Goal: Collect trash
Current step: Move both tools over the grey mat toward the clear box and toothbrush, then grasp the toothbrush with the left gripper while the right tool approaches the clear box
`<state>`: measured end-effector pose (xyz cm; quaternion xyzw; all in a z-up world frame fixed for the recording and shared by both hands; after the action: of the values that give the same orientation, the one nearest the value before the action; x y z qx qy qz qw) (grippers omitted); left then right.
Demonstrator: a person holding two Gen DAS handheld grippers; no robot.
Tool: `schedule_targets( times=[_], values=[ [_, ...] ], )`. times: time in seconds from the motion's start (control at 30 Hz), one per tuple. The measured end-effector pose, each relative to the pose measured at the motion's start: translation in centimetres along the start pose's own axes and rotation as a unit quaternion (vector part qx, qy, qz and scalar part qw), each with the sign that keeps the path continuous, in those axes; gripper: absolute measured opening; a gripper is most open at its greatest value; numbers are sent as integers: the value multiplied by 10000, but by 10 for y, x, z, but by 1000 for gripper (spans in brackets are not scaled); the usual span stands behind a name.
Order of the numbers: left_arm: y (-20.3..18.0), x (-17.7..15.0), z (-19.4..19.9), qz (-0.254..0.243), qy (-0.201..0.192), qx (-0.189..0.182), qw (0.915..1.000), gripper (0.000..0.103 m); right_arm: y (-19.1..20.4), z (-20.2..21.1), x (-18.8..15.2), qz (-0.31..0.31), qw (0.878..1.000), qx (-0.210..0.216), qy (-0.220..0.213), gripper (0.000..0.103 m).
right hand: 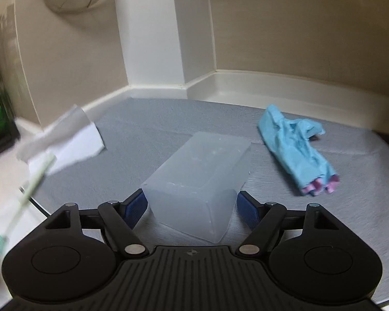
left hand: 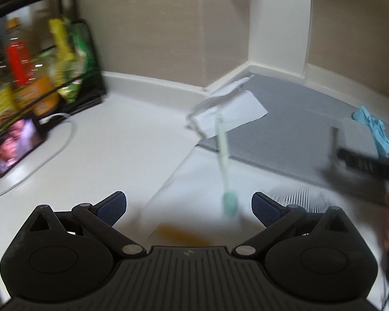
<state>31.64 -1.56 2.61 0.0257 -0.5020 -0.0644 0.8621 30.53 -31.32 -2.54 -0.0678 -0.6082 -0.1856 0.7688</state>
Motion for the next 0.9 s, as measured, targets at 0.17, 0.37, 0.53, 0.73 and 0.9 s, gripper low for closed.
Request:
schedule_targets(
  times=[0.17, 0.37, 0.53, 0.73, 0.9],
  values=[
    [-22, 7, -54, 195, 438, -159, 9987, 103, -10, -5, -1, -356, 9993, 10, 134, 81],
    [-25, 7, -93, 377, 803, 223, 9958, 103, -10, -6, -2, -430, 9988, 179, 159, 90],
    [-35, 7, -99, 33, 676, 228, 9974, 72, -8, -9, -3, -317, 9991, 188, 204, 93],
    [-39, 13, -84, -76, 625, 149, 9979, 13, -12, -4, -1, -365, 9993, 85, 63, 68],
    [-22, 18, -58, 159, 354, 50, 9992, 12, -18, 3, 2, -575, 9981, 174, -167, 68]
  ],
)
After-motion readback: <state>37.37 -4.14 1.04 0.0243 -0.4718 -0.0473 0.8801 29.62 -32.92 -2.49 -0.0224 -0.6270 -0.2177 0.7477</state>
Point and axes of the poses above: each gripper's, at about its wrist camera, not at the fingertips, and z roughly against the way its jaws point, y to its left, x to its top, the point moved 5 cm from there along -z, roughly the way its jaws point, and after that the axes turned 15 degrees about -y, right-handed, at the moved point
